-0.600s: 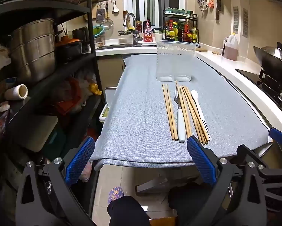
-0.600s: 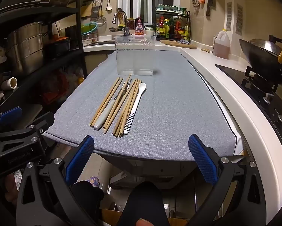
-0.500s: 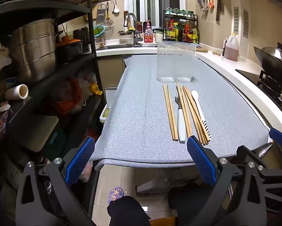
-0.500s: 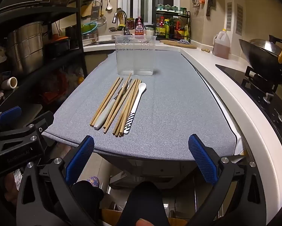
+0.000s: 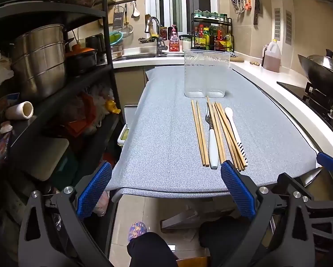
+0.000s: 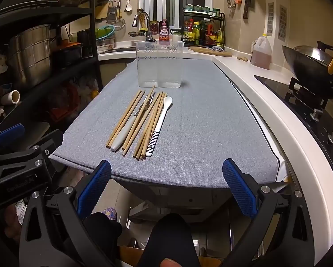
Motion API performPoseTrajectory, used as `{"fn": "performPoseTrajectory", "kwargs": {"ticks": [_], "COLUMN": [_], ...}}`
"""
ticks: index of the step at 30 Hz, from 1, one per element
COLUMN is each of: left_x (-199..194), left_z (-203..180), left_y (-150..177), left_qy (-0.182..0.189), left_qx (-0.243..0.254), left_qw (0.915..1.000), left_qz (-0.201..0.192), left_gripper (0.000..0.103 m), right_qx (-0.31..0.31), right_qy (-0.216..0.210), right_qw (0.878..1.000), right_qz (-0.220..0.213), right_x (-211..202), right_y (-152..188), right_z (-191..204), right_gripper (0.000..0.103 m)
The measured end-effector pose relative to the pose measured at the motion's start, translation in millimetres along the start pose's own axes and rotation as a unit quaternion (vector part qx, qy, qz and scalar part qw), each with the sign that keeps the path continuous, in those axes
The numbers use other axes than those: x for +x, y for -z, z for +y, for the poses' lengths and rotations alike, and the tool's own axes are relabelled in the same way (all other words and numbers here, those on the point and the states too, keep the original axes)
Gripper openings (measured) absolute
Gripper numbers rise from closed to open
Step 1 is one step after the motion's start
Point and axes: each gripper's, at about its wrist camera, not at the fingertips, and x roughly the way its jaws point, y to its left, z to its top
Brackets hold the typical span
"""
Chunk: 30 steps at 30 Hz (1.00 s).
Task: Organize utensils
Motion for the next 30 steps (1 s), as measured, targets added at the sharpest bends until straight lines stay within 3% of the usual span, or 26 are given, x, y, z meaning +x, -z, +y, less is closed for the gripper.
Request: {"fn": "performPoseTrajectory", "kwargs": {"ticks": [30], "left_x": [-1.9], "left_z": [-2.2], "left_y": [3.0], "left_qy": [0.0], "left_qx": [0.0], "left_qw": [1.0], "left_qz": [-0.003], "left_gripper": [0.095], "right_qx": [0.001], "right_qy": [0.003], "right_qw": [1.0], "right_qz": [0.004], "right_x": [1.3], "right_y": [3.5], "right_z": [-1.0], "right_gripper": [0.098]}}
